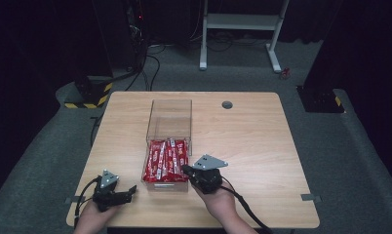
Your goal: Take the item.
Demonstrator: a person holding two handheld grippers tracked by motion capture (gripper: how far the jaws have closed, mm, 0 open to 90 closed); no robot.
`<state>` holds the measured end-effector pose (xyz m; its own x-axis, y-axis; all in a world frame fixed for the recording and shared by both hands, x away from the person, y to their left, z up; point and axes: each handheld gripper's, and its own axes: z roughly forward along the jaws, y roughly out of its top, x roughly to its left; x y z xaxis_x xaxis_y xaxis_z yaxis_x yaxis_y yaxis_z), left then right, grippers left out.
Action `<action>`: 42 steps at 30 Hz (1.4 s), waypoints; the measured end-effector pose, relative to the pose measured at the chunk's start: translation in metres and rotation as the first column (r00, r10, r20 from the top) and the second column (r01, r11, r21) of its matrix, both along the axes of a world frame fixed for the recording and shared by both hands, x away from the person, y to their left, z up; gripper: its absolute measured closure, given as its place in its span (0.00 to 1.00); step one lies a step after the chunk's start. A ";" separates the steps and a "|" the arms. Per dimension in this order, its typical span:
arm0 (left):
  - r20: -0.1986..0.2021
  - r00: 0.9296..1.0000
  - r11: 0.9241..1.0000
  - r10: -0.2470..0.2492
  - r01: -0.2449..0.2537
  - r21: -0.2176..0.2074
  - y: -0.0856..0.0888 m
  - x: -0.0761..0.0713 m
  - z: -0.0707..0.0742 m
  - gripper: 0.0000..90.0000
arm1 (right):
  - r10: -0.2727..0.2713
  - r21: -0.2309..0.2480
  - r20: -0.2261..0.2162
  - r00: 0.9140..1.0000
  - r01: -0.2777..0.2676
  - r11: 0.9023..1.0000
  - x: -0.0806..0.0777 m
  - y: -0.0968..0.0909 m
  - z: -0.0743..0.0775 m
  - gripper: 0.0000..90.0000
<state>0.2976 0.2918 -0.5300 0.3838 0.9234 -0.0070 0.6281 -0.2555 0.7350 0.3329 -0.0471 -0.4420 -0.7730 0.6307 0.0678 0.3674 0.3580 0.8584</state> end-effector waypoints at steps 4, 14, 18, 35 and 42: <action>0.003 1.000 1.000 0.004 -0.004 -0.002 -0.001 0.000 0.000 0.16 | -0.001 0.034 -0.002 1.000 0.001 0.999 -0.002 -0.004 -0.001 1.00; 0.004 1.000 1.000 -0.001 0.001 0.005 -0.001 -0.001 0.000 0.16 | 0.010 0.052 0.002 1.000 -0.010 0.999 -0.002 -0.007 -0.002 1.00; 0.003 1.000 1.000 -0.001 0.001 0.006 -0.001 -0.001 0.000 0.16 | 0.015 0.058 0.000 1.000 -0.015 0.998 -0.003 -0.008 -0.002 1.00; 0.004 1.000 1.000 -0.001 0.001 0.001 -0.001 -0.001 0.000 0.16 | 0.003 0.079 0.016 1.000 -0.004 0.997 -0.002 -0.014 0.003 1.00; 0.003 1.000 1.000 -0.002 0.002 0.000 -0.001 -0.001 0.000 0.16 | 0.001 0.091 0.022 1.000 -0.003 0.996 -0.001 -0.016 0.005 1.00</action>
<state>0.2961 0.2912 -0.5301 0.3859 0.9225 -0.0064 0.6254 -0.2565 0.7369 0.3317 -0.0634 -0.4372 -0.7764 0.6210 0.1078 0.3472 0.2787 0.8954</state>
